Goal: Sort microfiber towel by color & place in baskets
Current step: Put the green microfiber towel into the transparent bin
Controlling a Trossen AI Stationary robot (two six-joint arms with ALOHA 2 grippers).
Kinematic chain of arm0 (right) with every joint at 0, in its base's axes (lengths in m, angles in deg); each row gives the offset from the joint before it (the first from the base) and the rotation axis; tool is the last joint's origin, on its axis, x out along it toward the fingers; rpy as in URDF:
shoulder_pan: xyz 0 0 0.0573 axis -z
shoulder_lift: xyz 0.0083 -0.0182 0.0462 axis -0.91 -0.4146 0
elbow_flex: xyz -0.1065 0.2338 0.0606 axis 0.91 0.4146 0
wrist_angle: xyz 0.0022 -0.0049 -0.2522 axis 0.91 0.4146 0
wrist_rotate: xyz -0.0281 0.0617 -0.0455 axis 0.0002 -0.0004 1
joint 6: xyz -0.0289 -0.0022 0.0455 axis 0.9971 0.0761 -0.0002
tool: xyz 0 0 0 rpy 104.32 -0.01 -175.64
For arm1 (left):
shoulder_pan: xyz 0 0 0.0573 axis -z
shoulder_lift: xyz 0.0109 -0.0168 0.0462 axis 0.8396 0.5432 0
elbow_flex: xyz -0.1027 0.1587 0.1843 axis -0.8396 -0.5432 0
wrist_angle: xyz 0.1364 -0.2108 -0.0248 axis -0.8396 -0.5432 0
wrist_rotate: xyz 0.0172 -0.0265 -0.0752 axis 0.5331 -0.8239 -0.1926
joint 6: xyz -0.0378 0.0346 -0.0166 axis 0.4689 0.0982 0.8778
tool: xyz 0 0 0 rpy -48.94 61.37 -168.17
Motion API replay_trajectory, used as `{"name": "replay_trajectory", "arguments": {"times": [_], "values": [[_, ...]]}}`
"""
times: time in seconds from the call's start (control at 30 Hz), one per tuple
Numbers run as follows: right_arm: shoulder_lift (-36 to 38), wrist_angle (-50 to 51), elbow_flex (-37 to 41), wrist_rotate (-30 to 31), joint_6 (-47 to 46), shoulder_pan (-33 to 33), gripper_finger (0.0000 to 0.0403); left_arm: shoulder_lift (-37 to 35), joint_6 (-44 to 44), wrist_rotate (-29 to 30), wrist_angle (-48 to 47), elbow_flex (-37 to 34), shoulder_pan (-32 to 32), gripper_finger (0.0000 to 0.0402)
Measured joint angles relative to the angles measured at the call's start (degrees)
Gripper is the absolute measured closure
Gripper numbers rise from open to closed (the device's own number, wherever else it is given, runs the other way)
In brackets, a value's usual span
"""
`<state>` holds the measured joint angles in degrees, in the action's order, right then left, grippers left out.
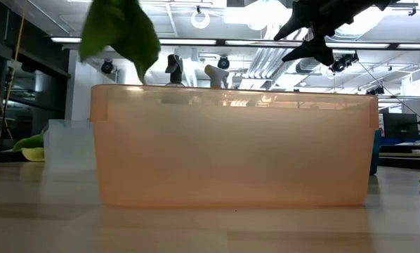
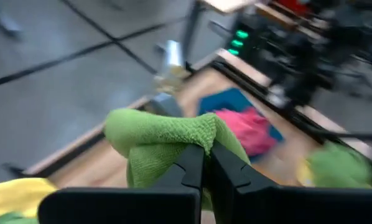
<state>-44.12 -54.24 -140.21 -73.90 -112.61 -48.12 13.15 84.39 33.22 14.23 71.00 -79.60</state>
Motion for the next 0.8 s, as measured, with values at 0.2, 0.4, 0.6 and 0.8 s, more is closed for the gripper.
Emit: {"name": "replay_trajectory", "arguments": {"times": [0.2, 0.4, 0.6, 0.8], "values": [[0.0, -0.02, 0.0, 0.72, 0.99, -0.02, 0.0157, 0.4, 1.16, 4.1, 0.11, -4.95, 12.91, 0.0401], [0.0, 0.0, 0.0, 2.01, 0.97, 0.0, 0.0157, 0.06, 2.82, 6.83, 10.82, -17.86, 18.74, 0.0401], [0.0, 0.0, 0.0, 1.99, 0.84, 0.0, 0.0157, -1.15, 9.54, 4.92, 11.92, -28.11, 20.18, 0.0401], [0.0, 0.02, 0.0, 1.99, 0.8, 0.0, 0.0157, -4.51, 16.49, -0.73, 8.45, -30.03, 23.78, 0.0401]]}}
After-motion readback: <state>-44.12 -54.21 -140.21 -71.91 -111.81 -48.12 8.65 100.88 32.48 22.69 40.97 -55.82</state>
